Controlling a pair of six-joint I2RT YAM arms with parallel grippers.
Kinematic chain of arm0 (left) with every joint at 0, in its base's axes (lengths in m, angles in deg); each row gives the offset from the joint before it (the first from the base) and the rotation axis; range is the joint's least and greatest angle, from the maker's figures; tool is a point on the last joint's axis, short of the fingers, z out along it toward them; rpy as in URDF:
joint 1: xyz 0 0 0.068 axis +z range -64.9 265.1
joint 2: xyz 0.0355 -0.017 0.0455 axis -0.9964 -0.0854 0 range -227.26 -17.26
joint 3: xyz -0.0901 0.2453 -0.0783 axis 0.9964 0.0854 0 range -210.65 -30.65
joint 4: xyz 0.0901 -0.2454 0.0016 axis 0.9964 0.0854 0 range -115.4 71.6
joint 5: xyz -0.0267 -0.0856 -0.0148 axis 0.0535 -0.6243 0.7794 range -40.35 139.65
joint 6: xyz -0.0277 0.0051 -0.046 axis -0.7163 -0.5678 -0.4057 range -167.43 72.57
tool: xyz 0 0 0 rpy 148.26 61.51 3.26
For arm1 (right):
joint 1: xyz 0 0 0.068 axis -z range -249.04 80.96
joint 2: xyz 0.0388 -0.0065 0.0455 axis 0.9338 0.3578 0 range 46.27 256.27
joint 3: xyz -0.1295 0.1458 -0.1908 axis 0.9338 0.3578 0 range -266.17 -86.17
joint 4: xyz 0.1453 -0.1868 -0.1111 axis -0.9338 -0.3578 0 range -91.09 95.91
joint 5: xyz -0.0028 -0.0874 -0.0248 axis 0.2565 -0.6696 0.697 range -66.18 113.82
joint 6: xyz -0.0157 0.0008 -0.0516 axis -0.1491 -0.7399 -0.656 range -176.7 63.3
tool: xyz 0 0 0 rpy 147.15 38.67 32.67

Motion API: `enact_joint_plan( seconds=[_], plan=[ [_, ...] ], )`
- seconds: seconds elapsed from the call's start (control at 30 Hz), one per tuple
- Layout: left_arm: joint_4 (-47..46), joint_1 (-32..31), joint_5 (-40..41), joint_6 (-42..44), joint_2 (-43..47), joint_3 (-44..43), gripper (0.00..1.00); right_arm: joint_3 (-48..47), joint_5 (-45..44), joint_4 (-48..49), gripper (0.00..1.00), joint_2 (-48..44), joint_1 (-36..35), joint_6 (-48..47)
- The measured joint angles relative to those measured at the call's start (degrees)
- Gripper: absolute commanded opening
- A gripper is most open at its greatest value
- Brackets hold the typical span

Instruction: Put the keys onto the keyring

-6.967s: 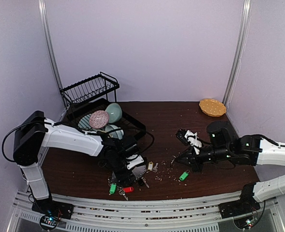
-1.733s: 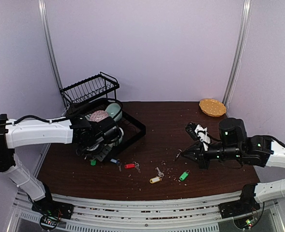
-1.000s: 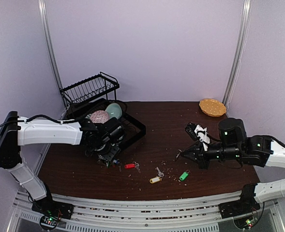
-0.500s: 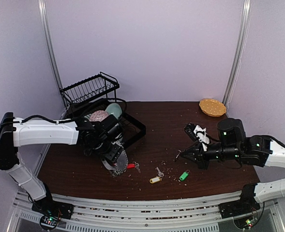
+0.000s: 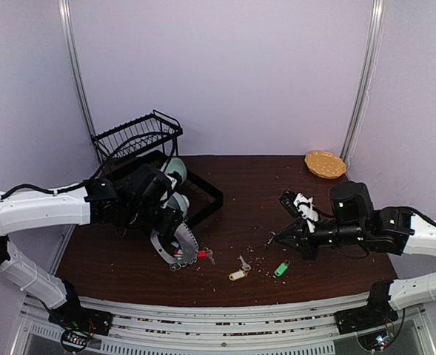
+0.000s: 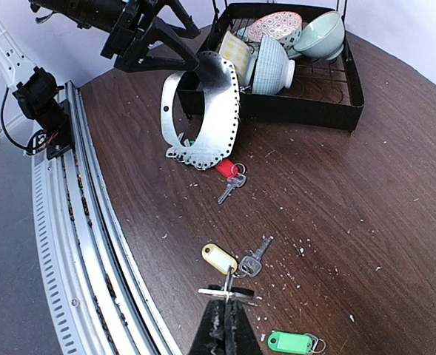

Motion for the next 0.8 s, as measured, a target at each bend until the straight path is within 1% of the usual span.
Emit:
enact_joint_plan(
  seconds=[0.1, 0.2, 0.23, 0.3, 0.37, 0.43, 0.5, 0.53, 0.6, 0.7, 0.8],
  plan=[
    [-1.97, 0.00, 0.33, -5.25, 3.78, 5.14, 0.63, 0.00, 0.09, 0.09, 0.00, 0.00, 0.02, 0.02],
    [-8.04, 0.11, -1.14, -10.97, 14.29, 16.59, 0.62, 0.00, 0.31, 0.57, 0.00, 0.00, 0.02, 0.00],
    [-11.50, 0.15, -1.92, -12.63, 18.47, 21.24, 0.65, 0.00, 0.39, 0.72, 0.00, 0.02, 0.02, 0.00],
    [-17.14, 0.15, -3.10, -15.21, 24.96, 29.35, 0.78, 0.00, 0.59, 0.81, 0.00, 0.44, 0.02, -0.04],
    [-21.94, 0.31, -4.28, -16.52, 27.61, 34.84, 0.88, -0.11, 0.85, 0.68, 0.00, 1.25, 0.02, -0.20],
    [-26.95, 1.16, -6.01, -17.51, 28.06, 39.41, 0.93, -0.15, 1.03, 0.63, 0.00, 2.01, 0.02, -0.52],
    [-30.67, 2.71, -7.80, -18.29, 27.39, 42.10, 0.94, -0.20, 1.05, 0.59, 0.00, 2.34, 0.02, -0.90],
    [-32.74, 3.89, -8.74, -18.56, 26.71, 43.19, 0.93, -0.22, 1.05, 0.61, 0.00, 2.36, 0.02, -1.03],
    [-36.85, 6.19, -10.62, -18.78, 25.03, 44.59, 0.87, -0.22, 1.11, 0.68, 0.00, 2.36, 0.02, -1.07],
    [-43.41, 8.92, -13.29, -19.08, 21.62, 46.12, 0.76, -0.22, 1.29, 0.81, 0.00, 2.51, 0.00, -1.07],
    [-48.92, 9.88, -16.06, -19.17, 16.41, 46.38, 0.64, -0.26, 1.33, 0.83, 0.00, 3.23, 0.02, -1.07]
  ],
)
